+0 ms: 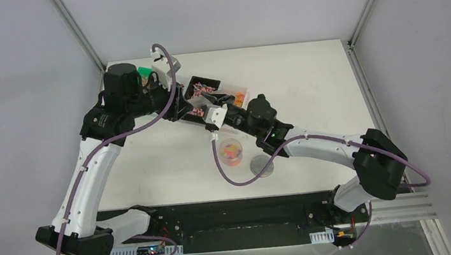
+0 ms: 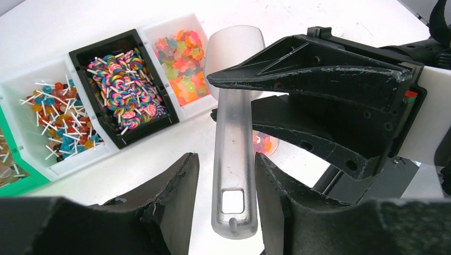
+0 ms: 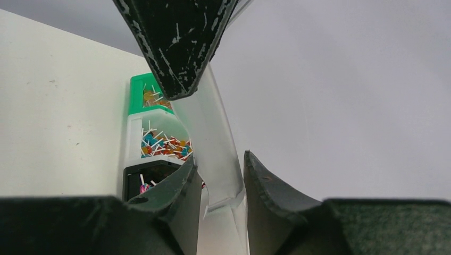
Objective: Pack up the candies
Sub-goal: Adjust the spatula, then scoop the fake candies from the storage box.
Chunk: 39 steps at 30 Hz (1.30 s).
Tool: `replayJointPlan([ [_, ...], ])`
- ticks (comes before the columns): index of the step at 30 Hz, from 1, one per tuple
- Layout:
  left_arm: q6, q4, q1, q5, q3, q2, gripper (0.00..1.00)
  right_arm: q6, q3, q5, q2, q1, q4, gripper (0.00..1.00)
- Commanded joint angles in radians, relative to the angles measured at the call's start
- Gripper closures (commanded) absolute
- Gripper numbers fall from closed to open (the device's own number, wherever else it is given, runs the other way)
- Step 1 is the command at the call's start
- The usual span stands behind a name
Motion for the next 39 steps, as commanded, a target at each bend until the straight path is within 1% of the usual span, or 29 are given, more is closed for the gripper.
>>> replayJointPlan([
  [1,0.021,0.065,-0.003,0.005,-0.010,0.013,0.56,0.050,0.015,0.015,-0.003,0.006,0.077,1.00],
  [7,0.008,0.089,-0.003,0.026,-0.023,0.031,0.58,0.058,0.011,0.015,0.003,0.008,0.081,1.00],
  [9,0.009,0.090,-0.004,0.037,-0.026,0.032,0.62,0.058,0.008,0.017,0.003,0.009,0.083,1.00],
  [11,0.012,0.092,-0.003,0.047,-0.028,0.029,0.75,0.058,0.001,0.021,0.000,0.008,0.087,1.00],
  [14,0.011,0.100,-0.003,0.033,-0.029,0.030,0.99,0.059,-0.012,0.031,-0.002,0.008,0.104,1.00],
  [15,0.010,0.101,-0.003,0.019,-0.026,0.032,1.00,0.062,-0.017,0.036,-0.002,0.008,0.112,1.00],
  [16,0.009,0.101,-0.003,0.000,-0.024,0.035,1.00,0.069,-0.023,0.042,-0.004,0.008,0.123,0.95],
  [19,0.013,0.098,-0.002,-0.063,-0.015,0.041,1.00,0.089,-0.061,0.035,-0.020,0.008,0.160,0.65],
  [21,0.028,0.095,0.001,-0.114,-0.007,0.044,1.00,0.109,-0.094,0.019,-0.045,0.008,0.168,0.48],
  [24,0.046,0.093,0.020,-0.158,0.008,0.056,1.00,0.153,-0.160,0.014,-0.114,0.010,0.175,0.25],
  [27,0.069,0.088,0.073,-0.164,0.026,0.080,1.00,0.203,-0.233,0.024,-0.198,0.010,0.175,0.05],
  [28,0.086,0.089,0.096,-0.160,0.029,0.087,1.00,0.222,-0.261,0.023,-0.233,0.010,0.166,0.01],
  [31,0.138,0.093,0.172,-0.203,0.037,0.102,1.00,0.297,-0.342,0.010,-0.342,0.012,0.124,0.00],
  [34,0.162,0.104,0.215,-0.261,0.067,0.136,1.00,0.358,-0.418,0.019,-0.461,0.011,0.091,0.00],
  [37,0.200,0.132,0.242,-0.332,0.096,0.175,1.00,0.408,-0.461,0.064,-0.579,0.011,0.028,0.00],
  [39,0.263,0.171,0.271,-0.382,0.079,0.178,1.00,0.449,-0.476,0.108,-0.642,0.012,0.003,0.00],
])
